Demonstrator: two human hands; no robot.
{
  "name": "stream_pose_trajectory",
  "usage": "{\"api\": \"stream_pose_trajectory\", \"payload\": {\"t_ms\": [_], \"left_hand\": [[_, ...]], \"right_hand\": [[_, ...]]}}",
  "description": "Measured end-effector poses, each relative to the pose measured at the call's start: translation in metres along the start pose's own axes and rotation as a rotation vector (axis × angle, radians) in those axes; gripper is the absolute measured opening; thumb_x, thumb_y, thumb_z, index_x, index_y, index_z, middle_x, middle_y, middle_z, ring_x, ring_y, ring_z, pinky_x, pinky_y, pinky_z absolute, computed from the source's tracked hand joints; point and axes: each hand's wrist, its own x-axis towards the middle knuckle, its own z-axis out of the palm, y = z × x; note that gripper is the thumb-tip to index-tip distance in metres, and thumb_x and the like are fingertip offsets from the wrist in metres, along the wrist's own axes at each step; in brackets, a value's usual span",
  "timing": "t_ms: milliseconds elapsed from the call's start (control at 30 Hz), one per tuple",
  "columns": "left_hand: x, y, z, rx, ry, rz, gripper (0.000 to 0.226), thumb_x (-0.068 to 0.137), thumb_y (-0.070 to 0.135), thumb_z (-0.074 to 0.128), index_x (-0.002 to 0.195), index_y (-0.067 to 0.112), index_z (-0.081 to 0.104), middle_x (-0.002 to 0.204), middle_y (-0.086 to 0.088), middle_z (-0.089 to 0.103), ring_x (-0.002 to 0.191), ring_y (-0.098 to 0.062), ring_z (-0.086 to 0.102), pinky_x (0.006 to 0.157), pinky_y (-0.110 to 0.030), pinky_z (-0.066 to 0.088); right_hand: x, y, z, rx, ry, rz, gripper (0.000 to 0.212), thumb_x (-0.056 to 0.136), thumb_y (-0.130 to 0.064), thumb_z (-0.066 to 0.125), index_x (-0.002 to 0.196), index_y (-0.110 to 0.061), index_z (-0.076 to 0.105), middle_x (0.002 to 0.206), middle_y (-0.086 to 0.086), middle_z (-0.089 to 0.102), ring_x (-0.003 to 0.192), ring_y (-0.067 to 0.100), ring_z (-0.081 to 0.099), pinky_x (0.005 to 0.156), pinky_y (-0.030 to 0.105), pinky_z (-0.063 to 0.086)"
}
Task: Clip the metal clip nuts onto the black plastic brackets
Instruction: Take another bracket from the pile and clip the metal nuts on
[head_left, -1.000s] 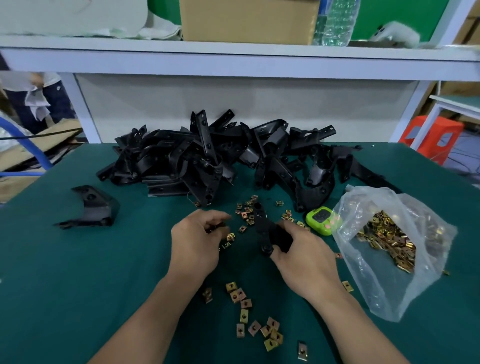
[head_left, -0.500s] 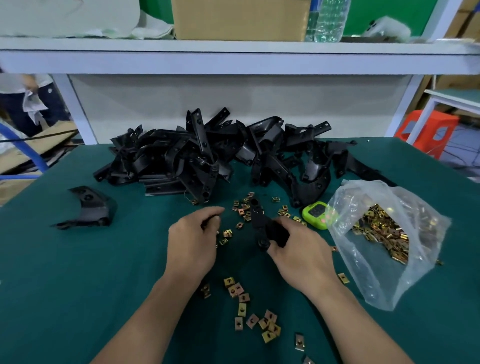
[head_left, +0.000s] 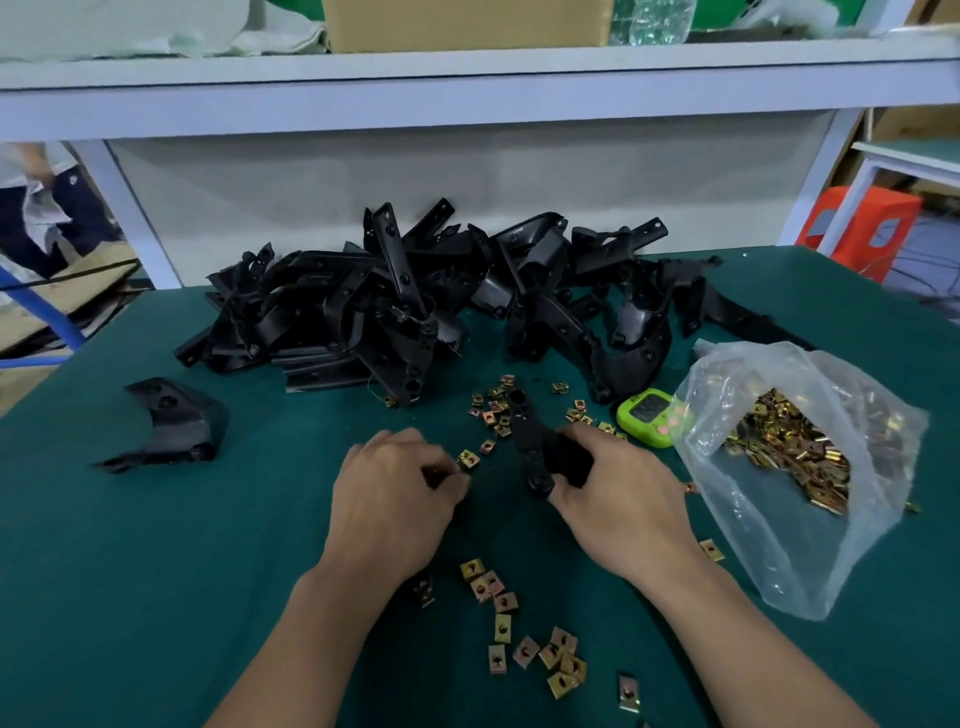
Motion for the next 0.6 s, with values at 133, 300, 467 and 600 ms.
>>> {"api": "stream_pose_trajectory", "payload": {"t_ms": [133, 300, 467, 600], "left_hand": [[-0.002, 0.005, 0.001, -0.287, 0.09, -0.012, 0.021, 0.093, 0.033, 0.07, 0.073, 0.04, 0.068, 0.082, 0.02, 0.064, 0.084, 0.0, 0.058, 0.068, -0.012, 0.042], [-0.003, 0.015, 0.0, -0.743, 0.094, -0.113, 0.028, 0.103, 0.028, 0.056, 0.079, 0.032, 0.069, 0.072, 0.005, 0.071, 0.058, -0.007, 0.062, 0.057, -0.016, 0.049], [-0.005, 0.022, -0.002, -1.004, 0.062, -0.208, 0.028, 0.101, 0.012, 0.062, 0.08, 0.027, 0.074, 0.079, -0.008, 0.077, 0.071, -0.023, 0.076, 0.062, -0.022, 0.057], [-0.005, 0.023, -0.003, -1.106, 0.032, -0.242, 0.025, 0.092, -0.001, 0.071, 0.082, 0.02, 0.082, 0.08, -0.012, 0.078, 0.073, -0.025, 0.077, 0.063, -0.023, 0.059]], "right_hand": [[-0.002, -0.001, 0.0, 0.005, 0.003, 0.001, 0.028, 0.085, -0.037, 0.066, 0.112, -0.038, 0.062, 0.089, -0.014, 0.067, 0.084, 0.018, 0.063, 0.06, 0.031, 0.04], [-0.001, -0.002, 0.0, 0.017, 0.004, -0.017, 0.03, 0.085, -0.037, 0.067, 0.114, -0.038, 0.063, 0.095, -0.013, 0.068, 0.088, 0.018, 0.063, 0.063, 0.03, 0.039], [-0.004, -0.001, -0.001, 0.029, -0.016, -0.02, 0.031, 0.084, -0.035, 0.067, 0.115, -0.037, 0.063, 0.096, -0.013, 0.069, 0.091, 0.019, 0.064, 0.067, 0.033, 0.048], [-0.005, -0.003, -0.002, 0.03, -0.02, -0.036, 0.03, 0.083, -0.035, 0.066, 0.113, -0.036, 0.063, 0.096, -0.014, 0.07, 0.091, 0.018, 0.064, 0.072, 0.034, 0.053]]}}
